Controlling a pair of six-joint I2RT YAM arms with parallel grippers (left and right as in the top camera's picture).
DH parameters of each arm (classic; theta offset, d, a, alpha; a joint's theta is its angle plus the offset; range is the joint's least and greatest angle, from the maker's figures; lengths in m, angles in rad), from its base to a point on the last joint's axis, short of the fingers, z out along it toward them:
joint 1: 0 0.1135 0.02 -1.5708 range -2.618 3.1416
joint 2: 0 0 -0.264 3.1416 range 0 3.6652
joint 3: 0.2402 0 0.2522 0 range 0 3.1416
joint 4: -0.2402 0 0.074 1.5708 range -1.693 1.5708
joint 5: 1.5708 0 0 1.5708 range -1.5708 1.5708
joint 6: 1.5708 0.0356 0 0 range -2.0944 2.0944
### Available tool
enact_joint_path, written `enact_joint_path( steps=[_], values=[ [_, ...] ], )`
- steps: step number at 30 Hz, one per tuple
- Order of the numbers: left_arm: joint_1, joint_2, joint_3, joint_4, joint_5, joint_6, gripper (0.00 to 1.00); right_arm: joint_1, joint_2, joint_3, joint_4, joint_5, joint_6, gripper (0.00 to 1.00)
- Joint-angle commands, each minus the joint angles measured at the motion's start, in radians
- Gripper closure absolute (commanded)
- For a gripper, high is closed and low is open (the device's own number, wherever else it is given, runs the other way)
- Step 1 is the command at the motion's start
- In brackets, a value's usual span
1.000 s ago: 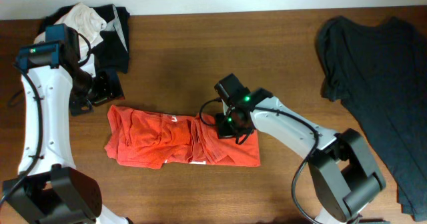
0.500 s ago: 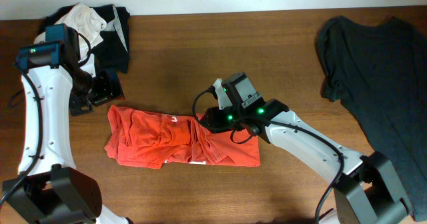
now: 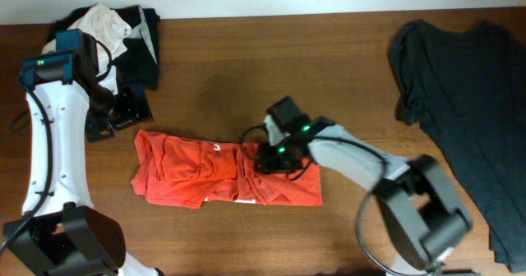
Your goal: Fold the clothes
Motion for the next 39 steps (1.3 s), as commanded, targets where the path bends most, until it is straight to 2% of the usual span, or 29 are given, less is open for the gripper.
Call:
enact_joint_path(
  steps=[1, 2, 3, 4, 6, 8, 9, 10, 11, 16, 18, 24, 27, 30, 33, 35, 36, 37, 38, 39],
  values=[
    [0.000, -0.014, 0.002, 0.010, -0.001, 0.017, 0.13, -0.138, -0.179, 0.063, -0.164, 0.040, -0.076, 0.23],
    [0.000, -0.014, -0.009, 0.016, -0.001, 0.017, 0.13, -0.195, -0.213, 0.063, -0.235, 0.085, -0.092, 0.13],
    [0.000, -0.014, -0.019, 0.022, -0.001, 0.017, 0.05, -0.230, -0.224, 0.063, -0.276, 0.122, -0.092, 0.00],
    [0.000, -0.014, -0.034, 0.032, -0.001, 0.017, 0.04, -0.267, -0.230, 0.063, -0.314, 0.148, -0.092, 0.01],
    [0.001, -0.014, -0.109, 0.095, -0.001, 0.017, 0.01, -0.371, -0.227, 0.051, -0.396, 0.088, -0.201, 0.00],
    [0.002, -0.014, -0.180, 0.170, -0.013, 0.016, 0.01, -0.380, -0.227, 0.025, -0.418, 0.002, -0.294, 0.19],
    [0.005, -0.014, -0.221, 0.217, -0.043, 0.016, 0.01, -0.355, -0.227, -0.001, -0.416, -0.004, -0.297, 0.52],
    [0.010, -0.012, -0.244, 0.246, -0.042, 0.016, 0.01, -0.333, -0.227, -0.021, -0.406, -0.005, -0.297, 0.70],
    [0.014, -0.012, -0.266, 0.266, -0.039, 0.015, 0.01, -0.296, -0.227, -0.056, -0.372, -0.006, -0.285, 0.82],
    [0.016, -0.012, -0.281, 0.260, -0.039, 0.016, 0.01, -0.143, -0.206, -0.244, -0.034, -0.006, -0.060, 0.96],
    [0.016, -0.012, -0.281, 0.257, -0.039, 0.016, 0.01, -0.101, -0.171, -0.301, 0.095, 0.023, 0.008, 0.96],
    [0.017, -0.012, -0.281, 0.253, -0.042, 0.017, 0.02, -0.151, -0.026, -0.309, 0.089, 0.229, 0.047, 0.96],
    [0.016, -0.012, -0.281, 0.241, -0.042, 0.045, 0.02, -0.311, -0.023, -0.298, 0.000, 0.246, 0.042, 0.96],
    [0.016, -0.012, -0.281, 0.239, -0.025, 0.047, 0.01, -0.486, -0.025, -0.227, -0.121, 0.228, -0.072, 0.96],
    [0.016, -0.012, -0.288, 0.240, 0.138, 0.134, 0.01, -0.550, -0.025, -0.126, -0.253, 0.158, -0.166, 0.96],
    [0.013, -0.012, -0.311, 0.243, 0.167, 0.140, 0.01, -0.547, -0.025, -0.074, -0.332, 0.135, -0.214, 0.85],
    [0.011, -0.012, -0.334, 0.252, 0.180, 0.140, 0.01, -0.548, -0.025, -0.053, -0.369, 0.121, -0.240, 0.75],
    [0.009, -0.012, -0.362, 0.269, 0.201, 0.143, 0.01, -0.548, -0.025, -0.031, -0.405, 0.121, -0.249, 0.40],
    [0.004, -0.012, -0.406, 0.303, 0.229, 0.145, 0.01, -0.548, -0.025, 0.005, -0.463, 0.122, -0.249, 0.23],
    [-0.003, -0.012, -0.460, 0.353, 0.262, 0.145, 0.01, -0.548, -0.031, 0.047, -0.517, 0.126, -0.249, 0.25]
  ],
)
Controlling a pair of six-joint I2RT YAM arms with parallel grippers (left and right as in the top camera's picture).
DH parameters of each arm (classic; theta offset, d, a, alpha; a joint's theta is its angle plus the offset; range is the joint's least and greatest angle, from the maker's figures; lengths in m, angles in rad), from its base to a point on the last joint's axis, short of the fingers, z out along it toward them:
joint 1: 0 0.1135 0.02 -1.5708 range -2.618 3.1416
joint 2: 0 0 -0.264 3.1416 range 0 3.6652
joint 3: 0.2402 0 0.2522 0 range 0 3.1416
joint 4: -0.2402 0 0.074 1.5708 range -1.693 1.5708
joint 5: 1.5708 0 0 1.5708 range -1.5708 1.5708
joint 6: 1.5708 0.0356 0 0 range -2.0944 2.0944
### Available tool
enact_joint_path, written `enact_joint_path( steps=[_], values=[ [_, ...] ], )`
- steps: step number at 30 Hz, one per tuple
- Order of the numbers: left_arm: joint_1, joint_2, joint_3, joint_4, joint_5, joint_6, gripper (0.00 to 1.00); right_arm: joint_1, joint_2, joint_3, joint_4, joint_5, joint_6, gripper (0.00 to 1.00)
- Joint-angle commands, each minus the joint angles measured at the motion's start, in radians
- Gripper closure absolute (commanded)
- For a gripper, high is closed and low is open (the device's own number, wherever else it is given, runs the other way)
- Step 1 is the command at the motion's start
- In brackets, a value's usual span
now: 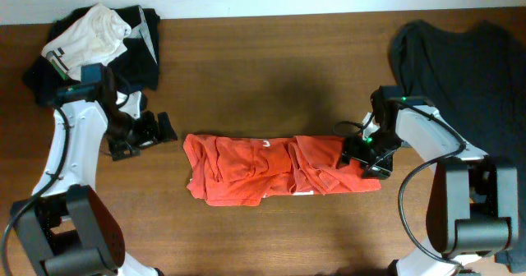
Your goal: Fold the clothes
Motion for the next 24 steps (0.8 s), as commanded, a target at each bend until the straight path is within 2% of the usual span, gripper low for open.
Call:
enact_joint_path(
  steps=[1, 5, 7, 10, 13, 18, 24],
  values=[
    [-0.019, -0.010, -0.132, 0.103, 0.121, 0.037, 0.01, -0.002, -0.012, 0.106, -0.083, 0.011, -0.034, 0.26],
    [-0.061, 0.000, -0.236, 0.224, 0.180, 0.037, 0.01, -0.002, -0.148, 0.247, -0.212, 0.011, -0.034, 0.24],
    [-0.079, 0.014, -0.250, 0.246, 0.197, 0.037, 0.01, -0.002, -0.210, 0.251, -0.241, 0.011, -0.039, 0.24],
    [-0.102, 0.082, -0.253, 0.253, 0.299, 0.037, 0.01, -0.002, -0.307, 0.251, -0.289, 0.011, -0.061, 0.24],
    [-0.111, 0.181, -0.253, 0.259, 0.303, 0.056, 0.01, -0.002, -0.388, 0.251, -0.297, 0.011, -0.060, 0.24],
    [-0.114, 0.309, -0.253, 0.279, 0.304, 0.059, 0.01, -0.002, -0.417, 0.250, -0.301, 0.011, -0.060, 0.23],
    [-0.159, 0.322, -0.253, 0.286, 0.302, 0.099, 0.03, -0.002, -0.417, 0.250, -0.315, 0.011, -0.060, 0.23]
  ],
)
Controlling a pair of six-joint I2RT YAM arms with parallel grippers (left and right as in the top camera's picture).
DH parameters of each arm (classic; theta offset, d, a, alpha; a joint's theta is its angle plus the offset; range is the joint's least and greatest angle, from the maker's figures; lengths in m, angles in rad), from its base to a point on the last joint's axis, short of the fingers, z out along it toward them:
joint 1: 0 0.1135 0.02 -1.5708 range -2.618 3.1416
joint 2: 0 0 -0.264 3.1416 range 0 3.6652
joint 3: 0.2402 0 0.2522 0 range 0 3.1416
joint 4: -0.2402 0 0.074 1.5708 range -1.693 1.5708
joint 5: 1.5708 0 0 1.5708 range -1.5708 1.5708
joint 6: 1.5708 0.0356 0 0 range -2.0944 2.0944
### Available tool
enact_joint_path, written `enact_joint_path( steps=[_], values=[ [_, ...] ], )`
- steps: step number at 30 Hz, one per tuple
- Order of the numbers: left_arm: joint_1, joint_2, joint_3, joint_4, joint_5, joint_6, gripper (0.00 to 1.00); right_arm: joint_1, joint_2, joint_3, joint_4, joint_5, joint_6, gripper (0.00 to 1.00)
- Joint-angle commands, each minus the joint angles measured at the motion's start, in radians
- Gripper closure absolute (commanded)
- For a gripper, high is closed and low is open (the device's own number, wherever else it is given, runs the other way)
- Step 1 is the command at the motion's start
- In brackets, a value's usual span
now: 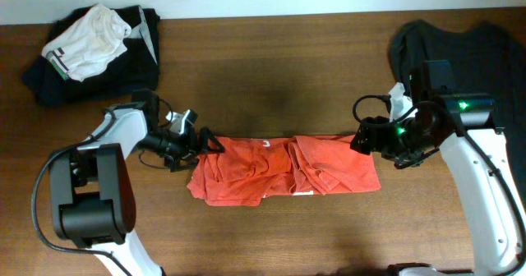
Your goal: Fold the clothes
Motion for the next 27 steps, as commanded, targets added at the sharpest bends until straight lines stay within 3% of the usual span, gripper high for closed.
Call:
enact_joint_path(
  steps=[1, 3, 5, 6, 9, 12, 15, 19, 22, 27],
  values=[
    [-0.041, 0.108, -0.053, 0.029, -0.148, 0.049, 0.08, -0.002, -0.015, 0.015, -0.010, 0.007, -0.013, 0.24],
    [-0.046, 0.108, -0.052, 0.030, -0.150, 0.048, 0.37, -0.002, -0.015, 0.015, -0.010, 0.007, -0.013, 0.24],
    [-0.046, 0.108, -0.050, 0.032, -0.150, 0.046, 0.82, -0.002, -0.015, 0.015, -0.012, 0.007, -0.013, 0.23],
    [-0.045, 0.108, -0.046, 0.032, -0.150, 0.045, 0.97, -0.001, -0.015, 0.015, -0.014, 0.007, -0.013, 0.23],
    [-0.045, 0.108, -0.017, 0.019, -0.169, 0.004, 0.99, 0.015, -0.015, 0.015, -0.014, 0.006, -0.013, 0.24],
    [-0.045, 0.107, 0.091, -0.113, -0.408, -0.084, 0.99, 0.065, -0.015, 0.015, -0.016, 0.005, -0.013, 0.23],
    [-0.045, 0.107, 0.310, -0.334, -0.572, -0.132, 0.99, 0.117, -0.015, 0.014, 0.013, 0.012, -0.013, 0.23],
    [-0.083, 0.103, 0.658, -0.604, -0.634, -0.150, 0.99, 0.142, 0.008, 0.013, 0.054, 0.028, -0.009, 0.21],
    [-0.191, 0.073, 0.863, -0.759, -0.634, -0.150, 0.99, 0.142, 0.065, -0.032, 0.113, 0.038, -0.008, 0.21],
    [-0.477, 0.056, 0.873, -0.711, -0.619, -0.150, 0.99, 0.142, 0.194, -0.094, 0.193, 0.031, 0.017, 0.21]
  ],
)
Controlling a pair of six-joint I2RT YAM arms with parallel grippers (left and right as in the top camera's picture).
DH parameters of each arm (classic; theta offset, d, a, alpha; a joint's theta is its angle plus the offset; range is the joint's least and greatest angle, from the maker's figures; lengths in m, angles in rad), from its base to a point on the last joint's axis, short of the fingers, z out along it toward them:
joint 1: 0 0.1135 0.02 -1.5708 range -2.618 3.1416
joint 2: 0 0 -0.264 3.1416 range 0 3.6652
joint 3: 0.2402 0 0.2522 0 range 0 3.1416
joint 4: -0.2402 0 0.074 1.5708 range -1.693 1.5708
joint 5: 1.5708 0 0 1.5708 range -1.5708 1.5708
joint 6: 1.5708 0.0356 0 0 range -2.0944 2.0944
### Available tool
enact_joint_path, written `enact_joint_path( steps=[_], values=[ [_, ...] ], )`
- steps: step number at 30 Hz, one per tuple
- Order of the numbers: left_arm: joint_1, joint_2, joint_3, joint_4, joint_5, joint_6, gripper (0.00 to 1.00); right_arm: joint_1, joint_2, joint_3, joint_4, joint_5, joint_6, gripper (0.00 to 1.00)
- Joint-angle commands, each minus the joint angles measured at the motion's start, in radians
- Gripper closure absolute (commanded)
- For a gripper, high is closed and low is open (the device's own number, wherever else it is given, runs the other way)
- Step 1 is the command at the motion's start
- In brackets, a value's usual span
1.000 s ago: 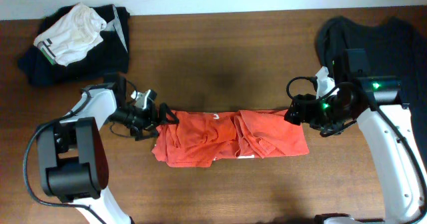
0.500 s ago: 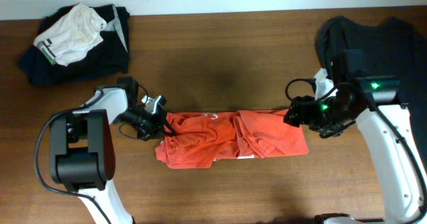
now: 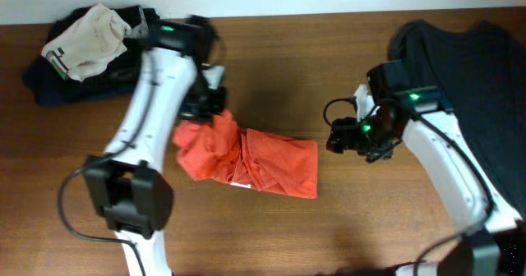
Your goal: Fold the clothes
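Observation:
An orange garment (image 3: 263, 165) lies crumpled in the middle of the brown table (image 3: 288, 62), folded into a rough band that slants down to the right. Its left end is bunched and pulled upward. My left gripper (image 3: 214, 112) sits at that raised end and is shut on the cloth. To the right of the garment, my right gripper (image 3: 337, 136) hovers a short gap from its right edge; it looks open and holds nothing.
A pile of black and cream clothes (image 3: 86, 42) lies at the back left corner. A dark grey T-shirt (image 3: 468, 95) is spread out over the right side of the table, under and behind the right arm.
My left gripper has gone from the garment's left edge to above its left end and has drawn that end up. The garment has shifted left and tilted. My right gripper is now off the cloth.
At first my right gripper was on the garment's right part, with the left arm near the clothes pile. The garment then lay further right, stretched flat, my right gripper at its right end. My left gripper then reached the left edge, and now lifts that end.

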Motion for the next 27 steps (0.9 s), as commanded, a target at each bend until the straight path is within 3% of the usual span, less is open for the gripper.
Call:
enact_joint_path(
  steps=[1, 5, 8, 11, 12, 13, 14, 15, 22, 27],
  values=[
    [-0.227, -0.014, 0.000, 0.077, 0.008, -0.019, 0.99, 0.006, 0.065, -0.013, 0.005, 0.005, 0.009, 0.21],
    [-0.373, 0.006, -0.093, 0.188, 0.009, -0.095, 0.98, -0.020, 0.066, 0.002, 0.004, 0.000, 0.008, 0.21],
    [-0.444, 0.031, -0.211, 0.324, 0.015, -0.129, 0.80, -0.068, 0.066, 0.003, -0.008, -0.064, -0.003, 0.21],
    [-0.489, 0.080, -0.243, 0.453, 0.038, -0.132, 0.80, -0.087, 0.066, 0.003, -0.024, -0.080, -0.018, 0.21],
    [-0.497, 0.081, -0.243, 0.473, 0.037, -0.132, 0.75, -0.094, 0.064, 0.003, -0.027, -0.093, -0.017, 0.22],
    [-0.500, 0.079, -0.239, 0.479, 0.038, -0.132, 0.64, -0.101, 0.061, 0.003, -0.029, -0.102, -0.017, 0.23],
    [-0.502, 0.074, -0.220, 0.461, 0.038, -0.131, 0.13, -0.119, 0.050, 0.003, -0.032, -0.105, -0.018, 0.23],
    [-0.502, 0.073, -0.193, 0.431, 0.037, -0.121, 0.01, -0.131, 0.042, 0.003, -0.036, -0.104, -0.018, 0.23],
    [-0.389, 0.070, 0.163, 0.064, -0.055, -0.102, 0.01, -0.250, -0.028, 0.003, -0.101, -0.105, -0.074, 0.21],
    [-0.185, 0.071, 0.114, 0.063, -0.150, -0.106, 0.01, -0.067, -0.028, -0.036, -0.077, -0.176, -0.121, 0.22]
  ],
)
